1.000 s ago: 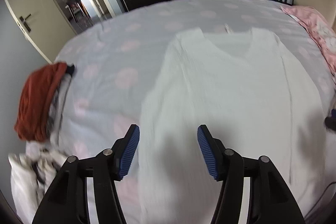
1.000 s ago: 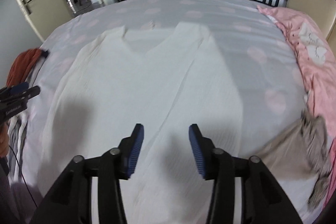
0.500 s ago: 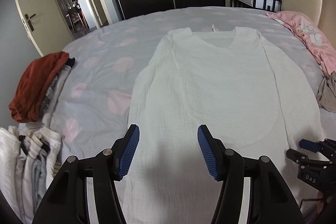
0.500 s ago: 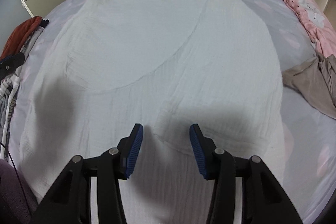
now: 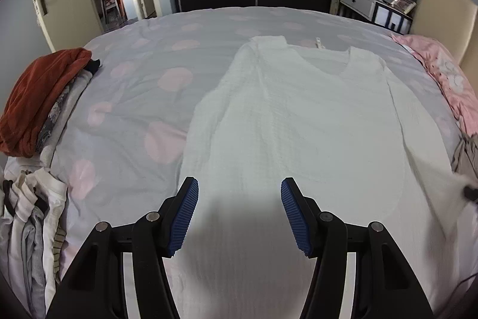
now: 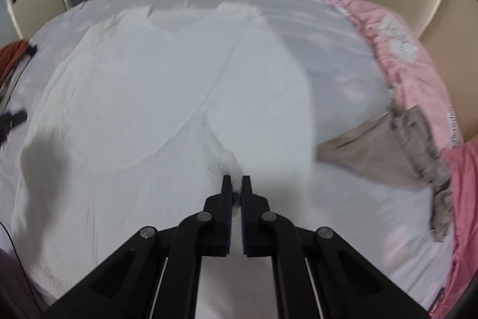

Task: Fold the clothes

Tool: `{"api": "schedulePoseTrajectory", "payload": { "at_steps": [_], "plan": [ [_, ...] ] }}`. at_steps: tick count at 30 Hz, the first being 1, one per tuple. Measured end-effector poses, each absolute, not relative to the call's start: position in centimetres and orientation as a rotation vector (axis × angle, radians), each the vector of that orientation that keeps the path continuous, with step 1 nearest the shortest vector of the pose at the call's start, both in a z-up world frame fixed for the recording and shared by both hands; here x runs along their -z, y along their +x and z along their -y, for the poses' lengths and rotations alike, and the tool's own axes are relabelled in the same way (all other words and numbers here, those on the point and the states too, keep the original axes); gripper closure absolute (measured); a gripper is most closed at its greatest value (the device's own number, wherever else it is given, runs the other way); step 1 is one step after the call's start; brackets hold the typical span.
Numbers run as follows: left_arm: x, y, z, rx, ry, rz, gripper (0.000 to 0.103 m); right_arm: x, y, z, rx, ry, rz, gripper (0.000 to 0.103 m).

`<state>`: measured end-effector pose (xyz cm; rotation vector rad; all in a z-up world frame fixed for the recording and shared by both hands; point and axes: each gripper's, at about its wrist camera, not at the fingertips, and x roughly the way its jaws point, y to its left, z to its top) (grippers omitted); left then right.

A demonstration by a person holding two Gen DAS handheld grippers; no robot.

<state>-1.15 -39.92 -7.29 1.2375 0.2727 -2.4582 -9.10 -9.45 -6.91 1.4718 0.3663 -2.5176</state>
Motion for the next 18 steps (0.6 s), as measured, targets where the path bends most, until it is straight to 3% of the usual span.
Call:
{"api": "schedulePoseTrajectory", "payload": {
  "at_steps": [10, 18],
  "plan": [
    [7.9, -1.7, 42.8, 2.376, 1.241, -0.350, 0.044, -5.2, -20.6, -0.5, 2.845, 1.455, -0.365, 0.099],
    [9.3, -3.0, 44.1, 2.334, 1.276, -0.425, 0.044, -5.4, -29.8, -7.9, 3.020, 1.542, -0.396, 0.099]
  ]
}}
